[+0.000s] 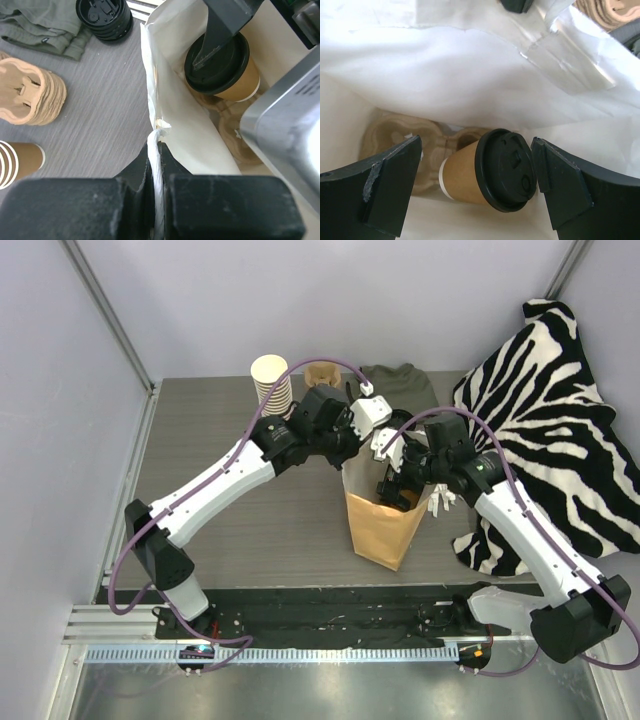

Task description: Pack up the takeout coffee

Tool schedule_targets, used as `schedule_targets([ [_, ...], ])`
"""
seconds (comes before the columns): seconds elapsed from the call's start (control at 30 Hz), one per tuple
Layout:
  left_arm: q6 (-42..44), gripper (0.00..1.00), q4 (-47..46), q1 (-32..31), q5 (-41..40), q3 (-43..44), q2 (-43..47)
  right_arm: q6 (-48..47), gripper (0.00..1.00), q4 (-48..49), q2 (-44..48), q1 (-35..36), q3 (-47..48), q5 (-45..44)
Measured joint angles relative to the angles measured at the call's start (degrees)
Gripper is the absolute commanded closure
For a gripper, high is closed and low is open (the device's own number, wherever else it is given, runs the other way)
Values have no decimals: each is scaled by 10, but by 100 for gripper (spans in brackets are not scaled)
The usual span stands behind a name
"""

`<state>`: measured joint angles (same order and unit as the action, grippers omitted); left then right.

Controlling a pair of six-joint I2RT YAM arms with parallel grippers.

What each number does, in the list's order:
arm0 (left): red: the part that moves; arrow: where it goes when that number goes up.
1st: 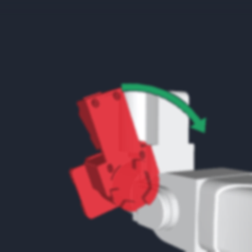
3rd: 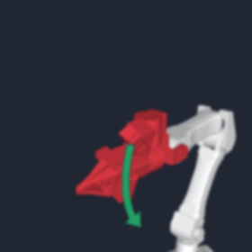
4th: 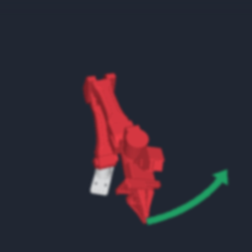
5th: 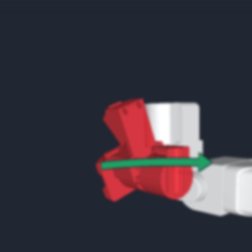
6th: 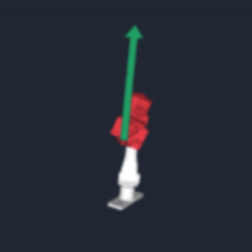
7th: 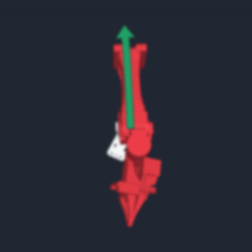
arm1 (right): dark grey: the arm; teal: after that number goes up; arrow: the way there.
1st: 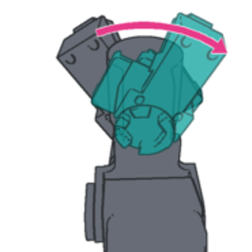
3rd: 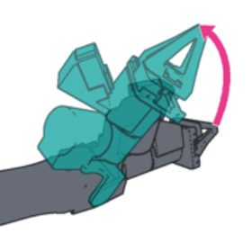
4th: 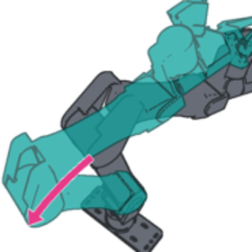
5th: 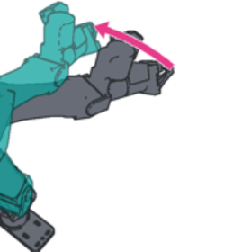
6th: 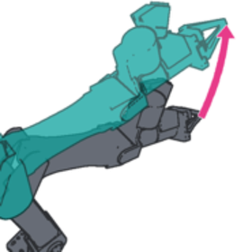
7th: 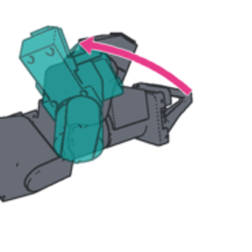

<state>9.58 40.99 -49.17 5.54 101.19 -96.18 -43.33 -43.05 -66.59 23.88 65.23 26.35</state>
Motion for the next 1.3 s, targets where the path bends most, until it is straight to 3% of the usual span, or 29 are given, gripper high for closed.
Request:
schedule_targets([
  [1.3, 58, 100, -45, -6, -56, -33, 24, 76, 0, 37, -26, 0, 16, 10],
])
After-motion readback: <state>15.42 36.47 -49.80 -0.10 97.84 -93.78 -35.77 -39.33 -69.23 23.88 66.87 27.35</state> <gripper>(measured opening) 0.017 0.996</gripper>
